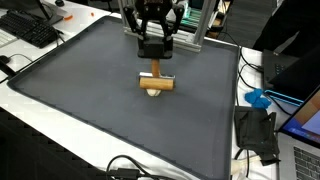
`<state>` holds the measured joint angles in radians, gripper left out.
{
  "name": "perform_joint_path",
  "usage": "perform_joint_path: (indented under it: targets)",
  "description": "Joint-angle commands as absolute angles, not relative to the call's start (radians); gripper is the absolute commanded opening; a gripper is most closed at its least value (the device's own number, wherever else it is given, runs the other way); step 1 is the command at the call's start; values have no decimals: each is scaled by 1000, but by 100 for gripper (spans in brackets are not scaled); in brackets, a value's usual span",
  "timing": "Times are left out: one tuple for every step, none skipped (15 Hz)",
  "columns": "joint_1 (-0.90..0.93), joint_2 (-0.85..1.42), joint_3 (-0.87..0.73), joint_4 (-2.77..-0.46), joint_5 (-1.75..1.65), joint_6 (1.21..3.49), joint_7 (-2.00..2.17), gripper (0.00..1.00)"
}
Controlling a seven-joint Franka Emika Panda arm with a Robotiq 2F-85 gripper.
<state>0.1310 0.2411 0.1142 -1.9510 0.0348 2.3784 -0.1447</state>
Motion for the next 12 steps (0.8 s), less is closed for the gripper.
perform_joint_path:
  targets:
    - [117,251,132,-1971,65,2418,-161,27]
    - [117,252,131,-1971,64,2420,-159,27]
    - [117,253,131,-1970,64,2415,-159,27]
    - [117,252,129,-1968,58,2401,-161,27]
    - [118,250,126,-1966,48,2383,-159,27]
    - [119,248,124,-1963,39,2364,-158,27]
    - [120,245,121,-1962,28,2350,-155,27]
    - [121,244,121,-1959,24,2336,-154,27]
    - [122,242,119,-1955,17,2320,-151,27]
    - [122,241,119,-1951,14,2306,-151,27]
    - [122,240,119,-1948,12,2296,-151,27]
    - [122,240,119,-1945,11,2286,-151,27]
